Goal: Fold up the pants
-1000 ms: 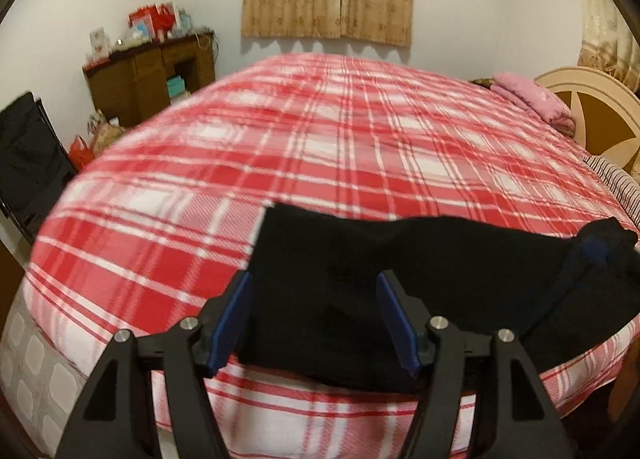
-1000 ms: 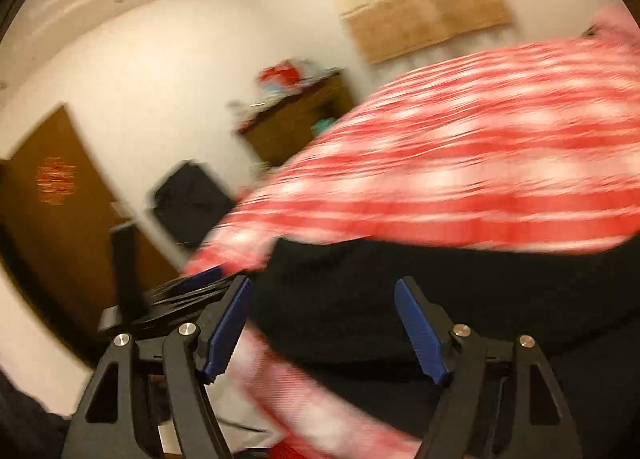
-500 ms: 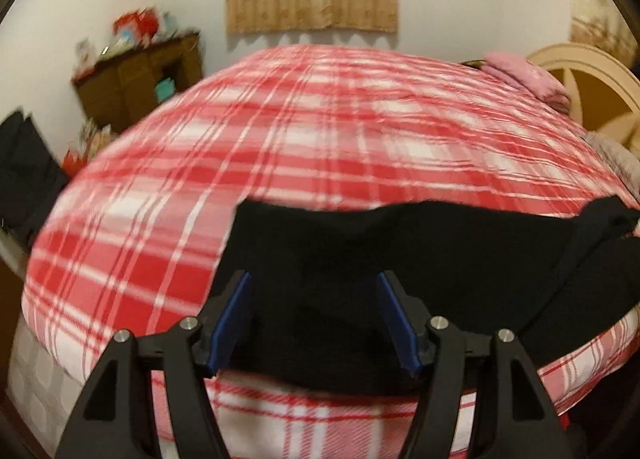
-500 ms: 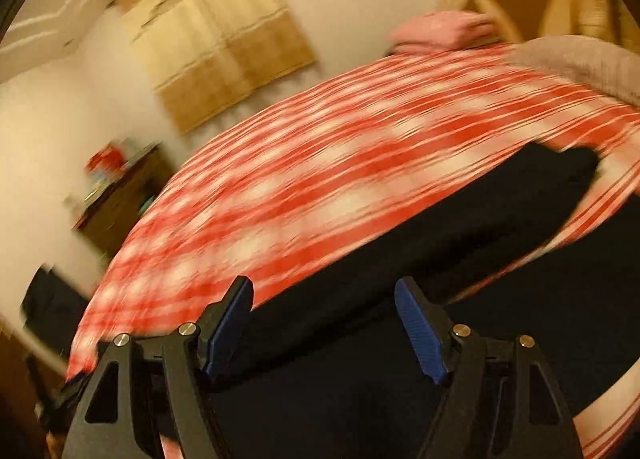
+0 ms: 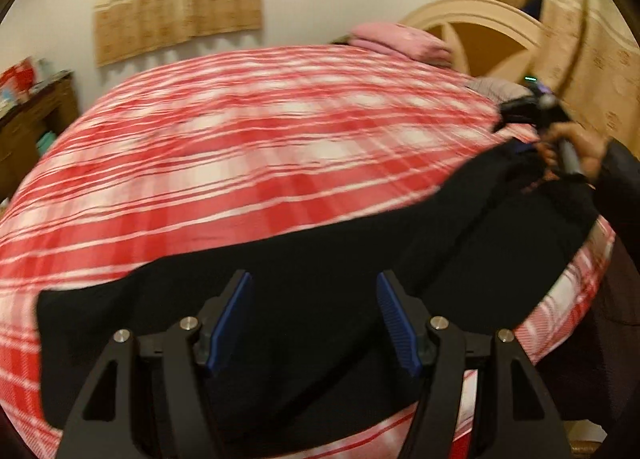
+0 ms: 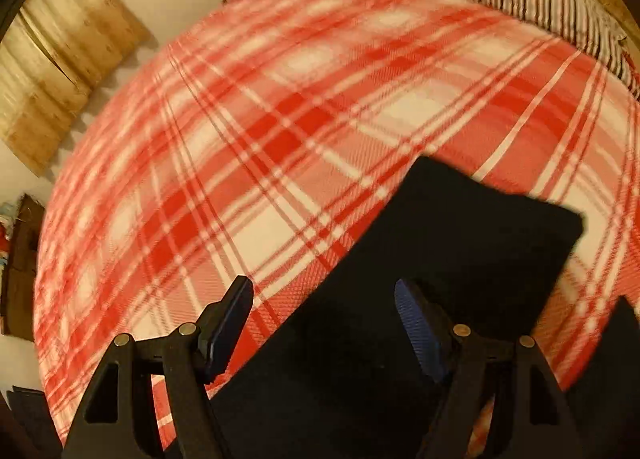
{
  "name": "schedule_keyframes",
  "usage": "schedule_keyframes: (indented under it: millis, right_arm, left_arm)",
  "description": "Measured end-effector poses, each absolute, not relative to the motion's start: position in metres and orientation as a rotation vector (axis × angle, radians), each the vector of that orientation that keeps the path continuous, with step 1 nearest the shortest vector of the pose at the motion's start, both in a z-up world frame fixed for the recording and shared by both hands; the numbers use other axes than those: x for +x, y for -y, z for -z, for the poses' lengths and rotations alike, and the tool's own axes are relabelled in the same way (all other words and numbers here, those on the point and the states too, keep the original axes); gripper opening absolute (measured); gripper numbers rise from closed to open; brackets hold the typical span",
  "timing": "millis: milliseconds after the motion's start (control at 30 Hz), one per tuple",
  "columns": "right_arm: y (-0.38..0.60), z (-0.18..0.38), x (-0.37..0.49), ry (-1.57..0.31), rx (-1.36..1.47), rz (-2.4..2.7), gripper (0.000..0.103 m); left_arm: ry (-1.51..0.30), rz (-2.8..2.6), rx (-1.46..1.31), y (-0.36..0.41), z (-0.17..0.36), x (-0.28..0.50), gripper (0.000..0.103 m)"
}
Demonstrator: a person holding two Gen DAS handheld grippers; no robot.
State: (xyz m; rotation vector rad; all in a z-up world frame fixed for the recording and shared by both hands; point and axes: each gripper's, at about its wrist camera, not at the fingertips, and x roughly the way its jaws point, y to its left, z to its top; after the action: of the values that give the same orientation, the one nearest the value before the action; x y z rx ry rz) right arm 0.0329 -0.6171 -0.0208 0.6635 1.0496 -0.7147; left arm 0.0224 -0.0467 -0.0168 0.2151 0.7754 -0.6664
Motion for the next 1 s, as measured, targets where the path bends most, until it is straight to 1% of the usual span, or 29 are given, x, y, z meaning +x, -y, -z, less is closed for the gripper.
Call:
schedule_keyframes:
  millis: [100,133,200,267,300,400,533,600,700,733,767,833,933,1000]
  right_arm:
    - [0.608,0.024,0.044,-1.098,0.560,0.766,0.073]
    - [0.604,0.023,0.046,-1.111,0.509,0.782,0.067]
    - [0.604,0.020,0.044,-1.117,0.477,0.772,0.012]
    - [0.617,0.015,0.033,-1.101,0.553,0.716,0.007]
    - [0.621,0.010,0.025,-1.083,0.585,0.695,0.005]
    - [0.615,-0.020,-0.006,-0.945,0.629,0.591,0.004]
    - [0.585,-0.073,-0.079,-0.733,0.608,0.487,0.004]
    - [0.577,-0.085,-0.114,-0.665,0.633,0.465,0.004]
    - [0.576,-0.082,-0.174,-0.587,0.717,0.482,0.004]
    - [0.578,-0.075,-0.197,-0.558,0.750,0.505,0.003]
    - [0.580,-0.070,-0.213,-0.544,0.765,0.531,0.001]
    - [0.587,-0.054,-0.246,-0.528,0.795,0.591,0.001]
    - [0.595,-0.037,-0.280,-0.509,0.844,0.639,0.001]
    - [0.587,-0.042,-0.279,-0.519,0.767,0.628,0.001]
  left_arm:
    - [-0.799,0.732,0.240,0.071,0.024,0.021,0.067]
    - [-0.809,0.747,0.244,0.078,0.026,0.020,0.067]
    - [-0.847,0.773,0.237,0.086,0.031,0.021,0.067]
    - [-0.859,0.793,0.226,0.088,0.034,0.020,0.067]
    - [-0.856,0.791,0.232,0.088,0.035,0.020,0.067]
    - [-0.853,0.781,0.254,0.089,0.039,0.017,0.067]
    - [-0.851,0.789,0.241,0.083,0.037,0.013,0.067]
    - [-0.848,0.789,0.231,0.080,0.035,0.011,0.067]
    - [-0.846,0.795,0.204,0.074,0.031,0.008,0.067]
    - [-0.842,0.796,0.196,0.071,0.029,0.006,0.067]
    - [-0.839,0.794,0.193,0.069,0.028,0.005,0.067]
    - [-0.835,0.788,0.190,0.067,0.026,0.006,0.067]
    - [-0.827,0.768,0.202,0.065,0.023,0.008,0.067]
    - [-0.822,0.739,0.216,0.064,0.022,0.011,0.067]
